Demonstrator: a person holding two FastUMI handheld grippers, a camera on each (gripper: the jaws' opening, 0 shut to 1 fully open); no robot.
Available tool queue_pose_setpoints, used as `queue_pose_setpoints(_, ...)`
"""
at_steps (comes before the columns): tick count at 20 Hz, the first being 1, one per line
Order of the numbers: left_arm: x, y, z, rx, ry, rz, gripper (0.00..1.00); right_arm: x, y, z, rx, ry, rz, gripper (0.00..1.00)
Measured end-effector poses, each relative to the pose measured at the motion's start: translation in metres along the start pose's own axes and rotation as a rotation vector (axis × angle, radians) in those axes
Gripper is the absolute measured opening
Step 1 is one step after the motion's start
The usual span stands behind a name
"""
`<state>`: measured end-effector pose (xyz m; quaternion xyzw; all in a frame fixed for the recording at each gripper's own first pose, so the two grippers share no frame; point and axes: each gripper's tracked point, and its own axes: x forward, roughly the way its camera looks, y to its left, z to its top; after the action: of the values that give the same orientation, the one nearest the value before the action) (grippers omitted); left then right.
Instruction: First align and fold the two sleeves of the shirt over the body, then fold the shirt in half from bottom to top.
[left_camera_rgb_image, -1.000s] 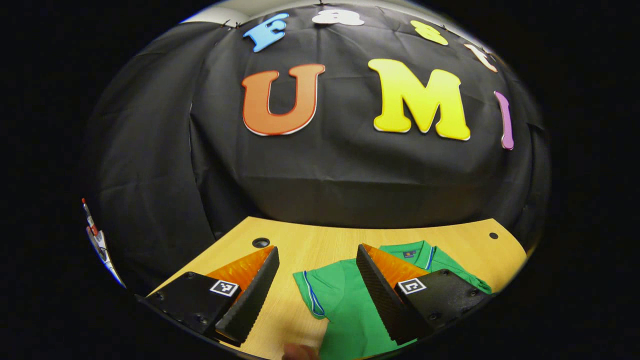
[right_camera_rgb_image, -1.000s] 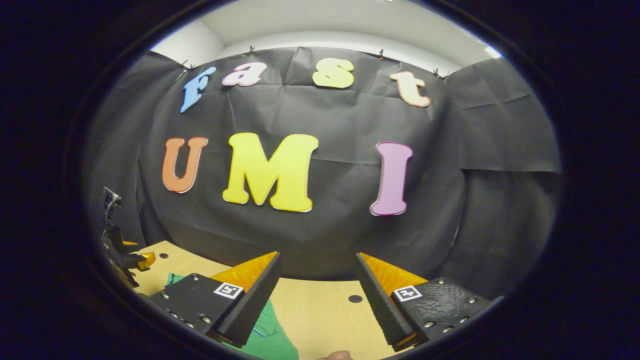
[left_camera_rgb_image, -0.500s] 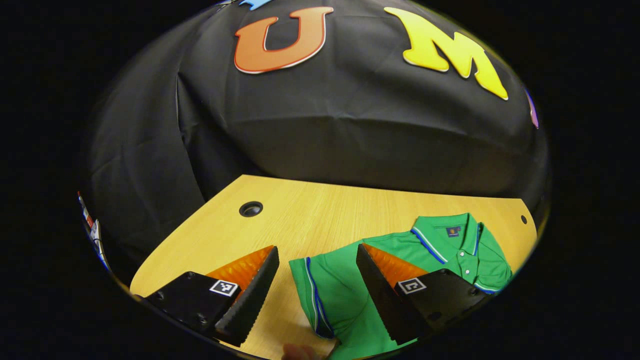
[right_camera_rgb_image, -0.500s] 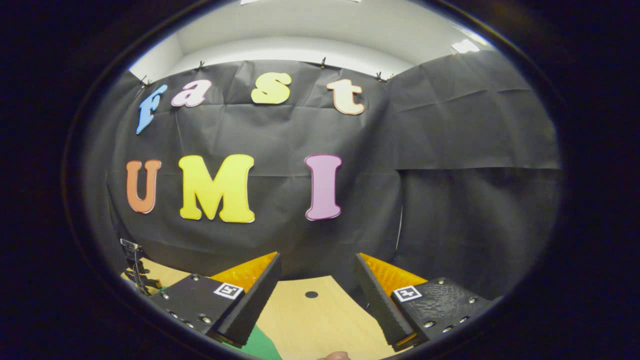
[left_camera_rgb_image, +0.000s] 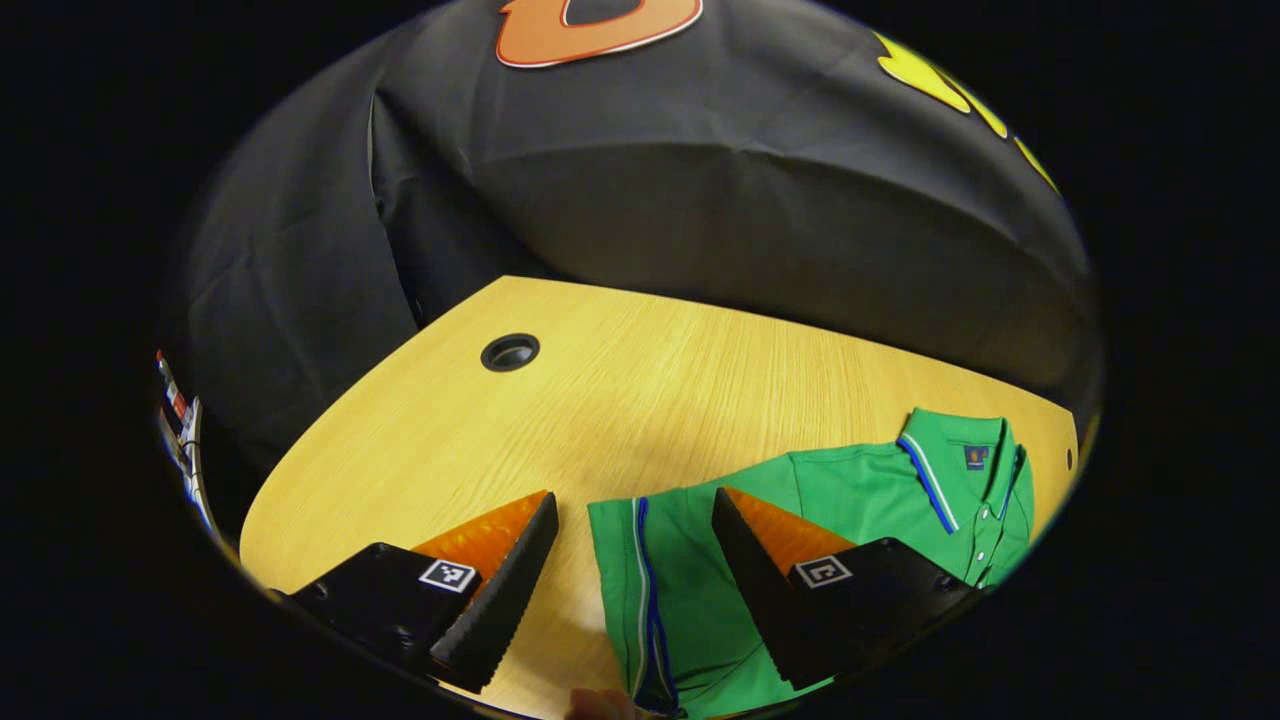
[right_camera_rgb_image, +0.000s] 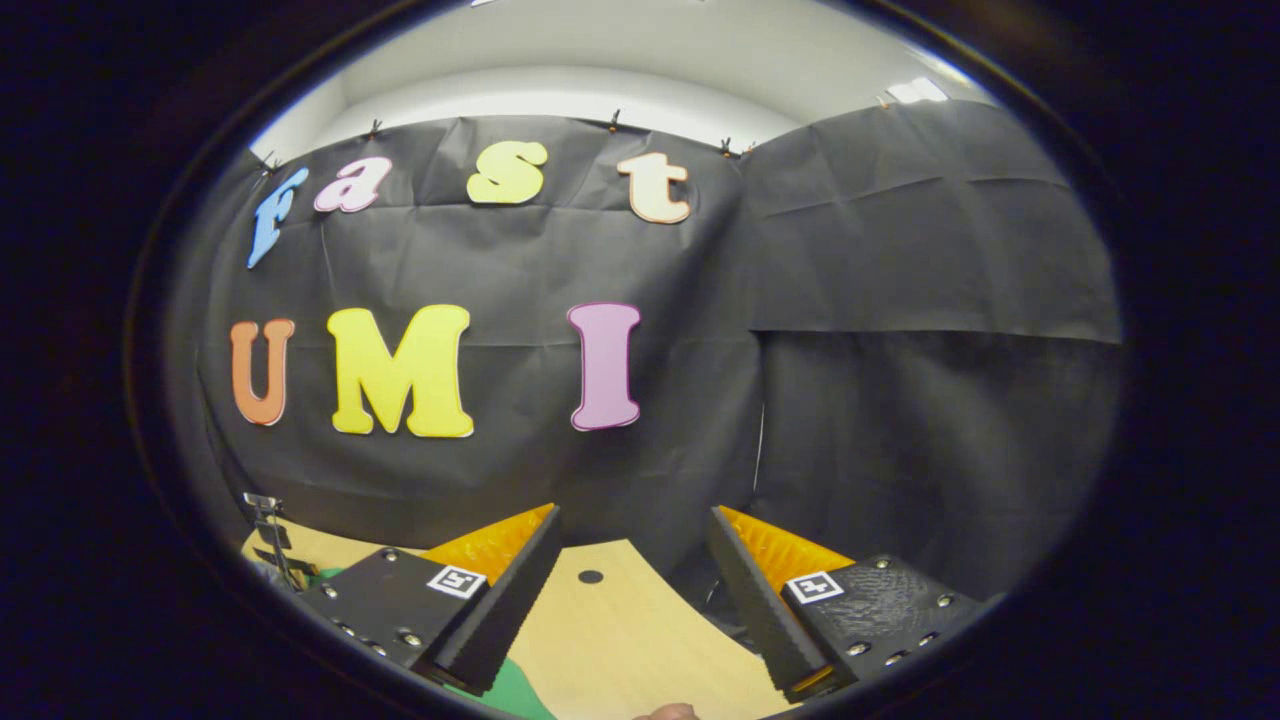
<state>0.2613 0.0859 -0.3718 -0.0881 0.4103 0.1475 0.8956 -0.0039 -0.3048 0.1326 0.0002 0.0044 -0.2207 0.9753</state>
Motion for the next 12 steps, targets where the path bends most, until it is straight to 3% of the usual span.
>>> queue_pose_setpoints(6, 0.003, -0.002, -0.001, 0.021, 0.013, -0.021, 0.99, 0.005, 0.003, -0.008, 0.000, 0.037, 0.009, 0.93)
queue_pose_setpoints(7, 0.003, -0.004, -0.002, 0.033, 0.020, -0.029, 0.92, 0.006, 0.003, -0.011, 0.006, 0.049, 0.012, 0.93)
queue_pose_setpoints(8, 0.006, -0.008, -0.004, 0.045, 0.027, -0.043, 0.84, 0.007, 0.004, -0.015, 0.011, 0.064, 0.017, 0.93)
queue_pose_setpoints(11, 0.001, -0.016, 0.001, 0.032, 0.008, -0.036, 0.16, 0.010, 0.004, -0.023, 0.012, 0.092, 0.024, 0.90)
queue_pose_setpoints(12, 0.003, -0.018, 0.001, 0.026, 0.004, -0.041, 0.11, 0.010, 0.004, -0.023, 0.008, 0.092, 0.028, 0.89)
